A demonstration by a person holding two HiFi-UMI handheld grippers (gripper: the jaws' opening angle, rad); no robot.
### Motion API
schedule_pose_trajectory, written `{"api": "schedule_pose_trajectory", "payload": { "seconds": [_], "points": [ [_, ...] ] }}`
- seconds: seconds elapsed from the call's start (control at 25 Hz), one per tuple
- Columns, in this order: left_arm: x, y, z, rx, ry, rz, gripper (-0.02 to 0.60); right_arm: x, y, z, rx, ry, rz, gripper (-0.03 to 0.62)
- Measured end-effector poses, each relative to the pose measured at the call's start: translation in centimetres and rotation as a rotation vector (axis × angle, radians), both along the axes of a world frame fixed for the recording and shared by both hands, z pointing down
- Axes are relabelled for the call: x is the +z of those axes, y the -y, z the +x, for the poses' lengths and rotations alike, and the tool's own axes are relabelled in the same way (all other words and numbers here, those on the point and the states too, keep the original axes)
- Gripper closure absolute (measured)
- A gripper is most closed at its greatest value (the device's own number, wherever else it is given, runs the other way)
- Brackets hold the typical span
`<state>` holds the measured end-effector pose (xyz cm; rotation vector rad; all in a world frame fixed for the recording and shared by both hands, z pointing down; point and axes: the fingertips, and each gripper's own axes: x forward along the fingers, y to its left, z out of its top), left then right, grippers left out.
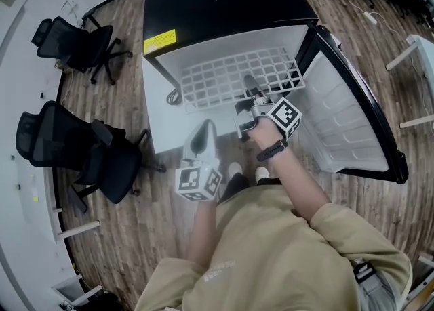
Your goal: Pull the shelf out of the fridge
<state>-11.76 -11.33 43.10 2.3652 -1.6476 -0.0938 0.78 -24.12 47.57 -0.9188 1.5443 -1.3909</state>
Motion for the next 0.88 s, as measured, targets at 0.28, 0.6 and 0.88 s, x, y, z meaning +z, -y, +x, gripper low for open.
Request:
{"api": "schedule_pose_trajectory", "payload": {
  "seconds": [0.28,0.6,0.88],
  "points": [
    [-1.9,-0.3,-0.5,-0.017,0.021,0.044,0.580,0.0,-1.3,0.3,-0.016,-0.007,0.000,0.571],
    [-3.1,-0.7,-0.9,-0.028,0.017,0.061,0.580,-0.3,-4.2,0.8,-0.042,-0.084,0.032,0.571],
    [-2.8,-1.1,-0.5,-0.022,0.012,0.050,0.580,-0.6,-6.5,1.5,-0.073,-0.276,0.101,0.571]
  ]
}}
